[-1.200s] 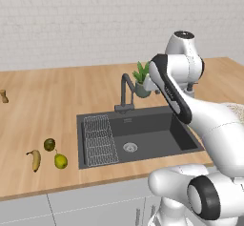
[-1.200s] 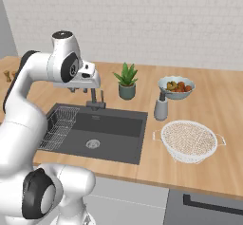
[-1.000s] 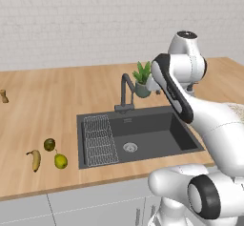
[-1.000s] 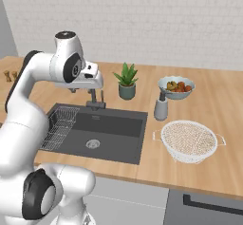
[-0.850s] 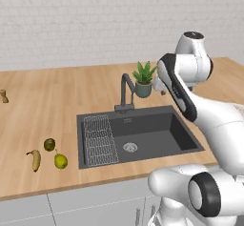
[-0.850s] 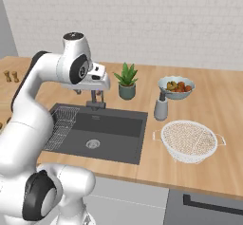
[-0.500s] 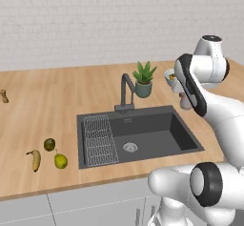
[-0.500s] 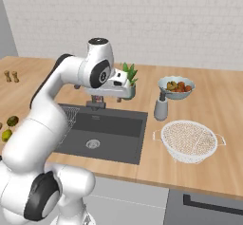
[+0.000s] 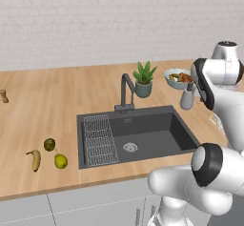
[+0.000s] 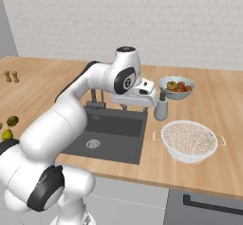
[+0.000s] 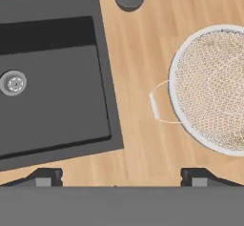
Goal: Put the colander in the sink, put the banana, pear, kiwi in the colander, and turn on the sink faucet and pour water over the colander.
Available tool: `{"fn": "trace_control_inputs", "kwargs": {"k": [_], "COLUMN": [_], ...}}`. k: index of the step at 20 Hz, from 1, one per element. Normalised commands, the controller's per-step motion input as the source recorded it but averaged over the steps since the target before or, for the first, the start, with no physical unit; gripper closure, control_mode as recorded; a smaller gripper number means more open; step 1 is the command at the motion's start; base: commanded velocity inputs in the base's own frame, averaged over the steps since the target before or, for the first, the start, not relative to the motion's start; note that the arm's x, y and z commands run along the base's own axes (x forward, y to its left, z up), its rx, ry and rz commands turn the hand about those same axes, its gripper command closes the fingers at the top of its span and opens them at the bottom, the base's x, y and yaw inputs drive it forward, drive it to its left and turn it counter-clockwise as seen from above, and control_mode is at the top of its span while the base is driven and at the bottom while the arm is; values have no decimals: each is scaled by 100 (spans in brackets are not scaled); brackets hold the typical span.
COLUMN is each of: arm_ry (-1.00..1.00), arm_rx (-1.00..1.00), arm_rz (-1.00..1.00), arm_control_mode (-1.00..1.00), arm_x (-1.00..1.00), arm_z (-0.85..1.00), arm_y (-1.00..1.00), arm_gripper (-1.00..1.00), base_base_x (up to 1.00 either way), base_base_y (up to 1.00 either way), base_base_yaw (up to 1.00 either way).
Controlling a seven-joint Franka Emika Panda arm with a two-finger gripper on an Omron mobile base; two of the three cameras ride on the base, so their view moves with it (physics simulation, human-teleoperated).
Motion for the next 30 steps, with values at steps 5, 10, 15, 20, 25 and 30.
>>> {"fn": "trace_control_inputs", "kwargs": {"k": [5, 10, 15, 20, 25, 30], "arm_ry": [4, 0, 0, 1, 7, 5], "arm_rx": [-5, -3, 0, 0, 0, 0], "arm_rz": [-11, -5, 0, 5, 4, 1], "arm_control_mode": [-100, -100, -100, -100, -100, -100], "arm_x": [0, 0, 0, 14, 21, 7], "arm_z": [-30, -32, -27, -47, -41, -31], "arm_y": [-63, -32, -14, -11, -1, -2], "arm_gripper": [-100, -100, -100, -100, -100, -100], "base_base_x": [0, 0, 0, 0, 0, 0], "base_base_y": [0, 0, 0, 0, 0, 0], "base_base_yaw": [0, 0, 0, 0, 0, 0]}}
